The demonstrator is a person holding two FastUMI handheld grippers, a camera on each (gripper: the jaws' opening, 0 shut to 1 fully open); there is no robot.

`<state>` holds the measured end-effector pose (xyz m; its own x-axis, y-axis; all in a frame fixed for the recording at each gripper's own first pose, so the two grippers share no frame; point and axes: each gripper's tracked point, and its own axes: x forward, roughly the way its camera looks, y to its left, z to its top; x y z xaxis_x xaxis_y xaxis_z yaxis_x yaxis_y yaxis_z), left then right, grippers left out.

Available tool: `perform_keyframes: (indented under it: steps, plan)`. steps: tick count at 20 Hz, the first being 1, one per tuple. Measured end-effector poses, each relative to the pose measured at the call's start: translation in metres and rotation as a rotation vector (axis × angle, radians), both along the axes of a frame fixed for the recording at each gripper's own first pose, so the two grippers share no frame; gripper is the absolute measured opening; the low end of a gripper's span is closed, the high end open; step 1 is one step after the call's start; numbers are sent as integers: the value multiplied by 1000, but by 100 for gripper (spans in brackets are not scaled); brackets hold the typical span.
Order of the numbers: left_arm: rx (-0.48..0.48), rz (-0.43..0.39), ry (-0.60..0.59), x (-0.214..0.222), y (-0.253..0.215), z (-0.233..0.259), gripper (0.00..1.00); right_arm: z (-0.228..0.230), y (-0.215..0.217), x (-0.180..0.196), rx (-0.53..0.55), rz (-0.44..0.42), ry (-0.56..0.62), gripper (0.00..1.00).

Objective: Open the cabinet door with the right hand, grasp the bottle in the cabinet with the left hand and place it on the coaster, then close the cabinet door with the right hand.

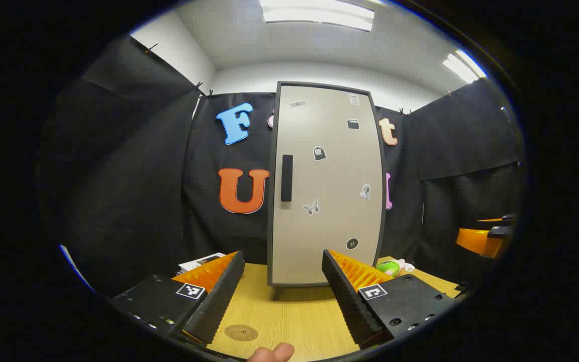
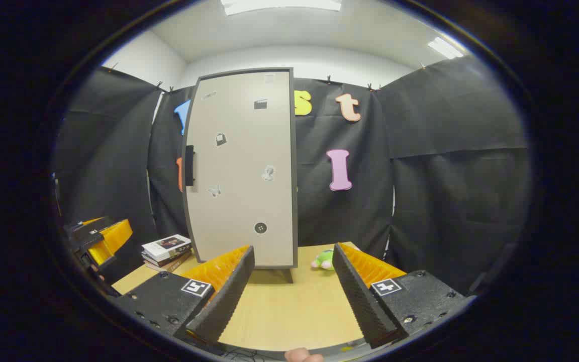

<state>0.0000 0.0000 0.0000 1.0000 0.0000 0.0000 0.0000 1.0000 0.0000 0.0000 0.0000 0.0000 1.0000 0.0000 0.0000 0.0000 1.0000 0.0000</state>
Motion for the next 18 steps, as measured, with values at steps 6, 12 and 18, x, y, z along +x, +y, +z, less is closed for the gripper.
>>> perform_keyframes:
  steps: [6,12,18]
  plan:
    - [10,-11,-18,4,-6,7,95,6,-5,5,21,-3,-12,100]
    - [27,-9,-19,7,-7,4,95,13,-8,8,24,-11,-24,100]
    - [38,-23,-29,11,-10,6,95,11,-7,6,32,-21,-24,100]
